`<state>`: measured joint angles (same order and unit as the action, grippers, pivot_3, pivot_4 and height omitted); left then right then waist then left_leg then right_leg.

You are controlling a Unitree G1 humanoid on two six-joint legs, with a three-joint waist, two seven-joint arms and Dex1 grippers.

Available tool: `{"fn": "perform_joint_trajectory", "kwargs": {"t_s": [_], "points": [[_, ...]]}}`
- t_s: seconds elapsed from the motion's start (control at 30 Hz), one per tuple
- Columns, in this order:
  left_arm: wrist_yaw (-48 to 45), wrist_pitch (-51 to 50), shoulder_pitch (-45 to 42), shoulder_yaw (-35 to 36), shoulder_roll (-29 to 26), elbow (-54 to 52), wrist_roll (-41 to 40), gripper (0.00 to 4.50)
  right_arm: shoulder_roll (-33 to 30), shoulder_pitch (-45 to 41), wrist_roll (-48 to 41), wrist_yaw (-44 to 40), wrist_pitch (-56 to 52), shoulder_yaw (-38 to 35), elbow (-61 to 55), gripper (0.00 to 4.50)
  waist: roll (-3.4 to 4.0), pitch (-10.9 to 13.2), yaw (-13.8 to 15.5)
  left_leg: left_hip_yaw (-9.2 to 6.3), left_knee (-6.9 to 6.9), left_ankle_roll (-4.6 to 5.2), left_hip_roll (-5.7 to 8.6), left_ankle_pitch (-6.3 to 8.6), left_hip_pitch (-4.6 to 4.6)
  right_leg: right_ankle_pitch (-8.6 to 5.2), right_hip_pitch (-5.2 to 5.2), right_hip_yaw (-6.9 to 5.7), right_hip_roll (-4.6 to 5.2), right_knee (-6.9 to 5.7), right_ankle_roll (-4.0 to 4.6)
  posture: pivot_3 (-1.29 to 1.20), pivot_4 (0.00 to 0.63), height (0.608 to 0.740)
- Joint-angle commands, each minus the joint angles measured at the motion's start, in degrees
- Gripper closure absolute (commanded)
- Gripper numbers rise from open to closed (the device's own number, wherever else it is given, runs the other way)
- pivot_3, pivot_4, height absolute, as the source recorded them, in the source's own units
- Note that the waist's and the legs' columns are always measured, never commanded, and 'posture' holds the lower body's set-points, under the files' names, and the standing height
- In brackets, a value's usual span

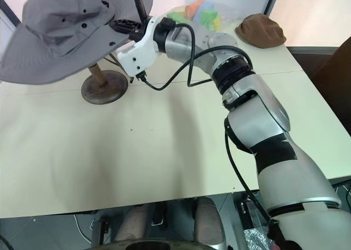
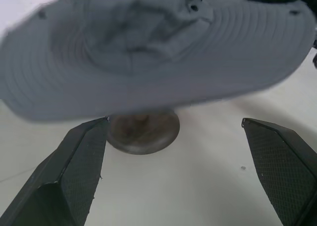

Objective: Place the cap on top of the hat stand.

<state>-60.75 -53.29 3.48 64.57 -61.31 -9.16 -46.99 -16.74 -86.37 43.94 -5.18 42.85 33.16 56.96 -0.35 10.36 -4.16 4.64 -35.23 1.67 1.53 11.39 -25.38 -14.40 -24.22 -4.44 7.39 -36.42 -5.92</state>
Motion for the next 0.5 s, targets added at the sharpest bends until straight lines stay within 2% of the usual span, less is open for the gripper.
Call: {"fn": "perform_joint_trajectory", "kwargs": {"t_s": [0.03,0.1,0.27,0.5], "points": [[0.1,1.3,-0.8,2.4,-1.3,1.1,-0.6,0.0,2.6,3.1,-4.9,-2.9,-0.2,-2.3,-0.7,4.48,-0.02,0.0,0.0,0.0,0.0,-0.04,-0.07,-0.02,0.01,0.01,0.02,-0.01,-0.07,0.0,0.04,0.0,0.15,0.734],[0.0,1.6,-0.9,2.2,-1.5,1.6,-0.4,0.0,4.2,5.0,-7.7,-5.6,-1.1,-3.4,-0.6,4.48,-0.02,0.0,0.0,0.01,-0.01,-0.01,-0.15,-0.09,0.02,0.04,0.03,-0.01,-0.15,0.0,0.1,0.0,0.15,0.734],[0.3,2.3,-2.3,0.4,-2.1,2.8,-0.3,0.0,7.1,8.2,-9.3,-5.9,-3.2,-3.4,0.2,4.48,-0.06,0.0,0.1,0.0,-0.05,0.04,-0.19,-0.13,0.01,0.08,0.04,-0.01,-0.19,0.0,0.15,0.0,0.15,0.734],[-0.5,2.4,-2.4,0.1,-3.0,3.4,0.0,0.0,8.9,14.3,-5.2,0.7,-5.2,-1.1,-0.9,4.48,-0.15,-0.1,0.1,-0.01,-0.05,0.01,-0.25,-0.13,0.04,0.1,0.06,-0.01,-0.23,0.0,0.19,0.0,0.15,0.734]]}}
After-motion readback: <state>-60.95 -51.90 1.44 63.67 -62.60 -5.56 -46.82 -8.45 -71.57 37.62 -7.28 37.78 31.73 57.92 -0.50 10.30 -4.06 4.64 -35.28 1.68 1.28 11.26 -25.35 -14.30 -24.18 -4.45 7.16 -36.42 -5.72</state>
